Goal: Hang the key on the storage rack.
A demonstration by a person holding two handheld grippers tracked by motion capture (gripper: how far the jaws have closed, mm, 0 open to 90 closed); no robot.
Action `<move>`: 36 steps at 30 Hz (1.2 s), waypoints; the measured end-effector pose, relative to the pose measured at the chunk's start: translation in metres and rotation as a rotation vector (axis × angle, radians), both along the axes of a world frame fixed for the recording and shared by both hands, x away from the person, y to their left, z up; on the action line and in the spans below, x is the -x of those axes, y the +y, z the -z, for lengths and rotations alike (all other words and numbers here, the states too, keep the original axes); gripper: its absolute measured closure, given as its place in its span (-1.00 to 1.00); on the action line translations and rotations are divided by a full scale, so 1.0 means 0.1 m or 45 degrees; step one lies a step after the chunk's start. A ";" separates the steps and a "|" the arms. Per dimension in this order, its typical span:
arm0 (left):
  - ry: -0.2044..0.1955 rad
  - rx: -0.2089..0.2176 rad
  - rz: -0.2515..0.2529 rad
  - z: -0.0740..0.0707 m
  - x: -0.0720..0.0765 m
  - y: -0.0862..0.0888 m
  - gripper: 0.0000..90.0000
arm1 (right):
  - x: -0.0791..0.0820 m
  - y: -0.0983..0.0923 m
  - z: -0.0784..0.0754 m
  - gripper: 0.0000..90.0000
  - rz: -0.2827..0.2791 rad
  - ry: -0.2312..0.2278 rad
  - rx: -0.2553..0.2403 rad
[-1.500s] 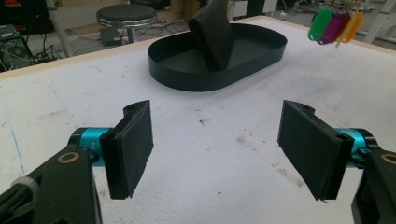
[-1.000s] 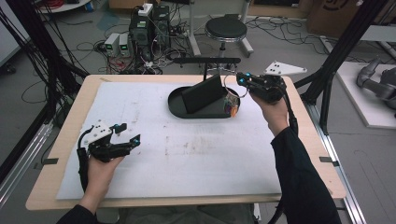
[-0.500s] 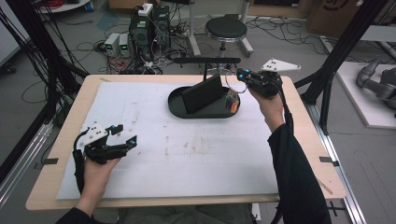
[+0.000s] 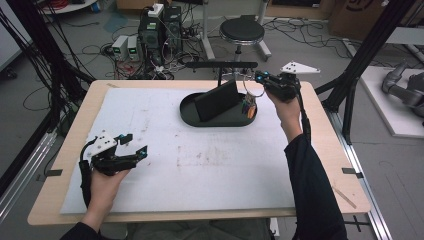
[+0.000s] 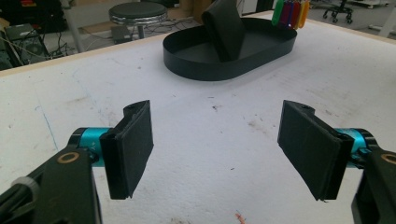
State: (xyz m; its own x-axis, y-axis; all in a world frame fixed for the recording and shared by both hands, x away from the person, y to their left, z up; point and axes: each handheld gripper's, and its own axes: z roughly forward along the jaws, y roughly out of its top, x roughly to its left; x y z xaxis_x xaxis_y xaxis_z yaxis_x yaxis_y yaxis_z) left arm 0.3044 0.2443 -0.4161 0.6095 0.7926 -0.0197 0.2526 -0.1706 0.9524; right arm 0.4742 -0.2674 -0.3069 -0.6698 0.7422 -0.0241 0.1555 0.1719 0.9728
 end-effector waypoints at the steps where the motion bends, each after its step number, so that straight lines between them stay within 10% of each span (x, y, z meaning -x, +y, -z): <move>1: 0.001 0.000 -0.002 0.00 0.00 0.00 -0.41 | -0.02 0.00 0.01 0.96 0.005 0.003 -0.002; 36: -0.001 -0.016 0.003 0.02 0.03 -0.01 -0.41 | -0.44 -0.06 0.24 0.95 0.119 0.093 -0.105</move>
State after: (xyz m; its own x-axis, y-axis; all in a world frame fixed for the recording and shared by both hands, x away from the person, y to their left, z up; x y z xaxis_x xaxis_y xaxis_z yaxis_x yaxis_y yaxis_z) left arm 0.3012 0.2436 -0.4180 0.6114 0.7912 -0.0094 0.2518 -0.1832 0.9503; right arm 0.5179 -0.2735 -0.3308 -0.5954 0.7988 0.0859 0.2382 0.0735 0.9684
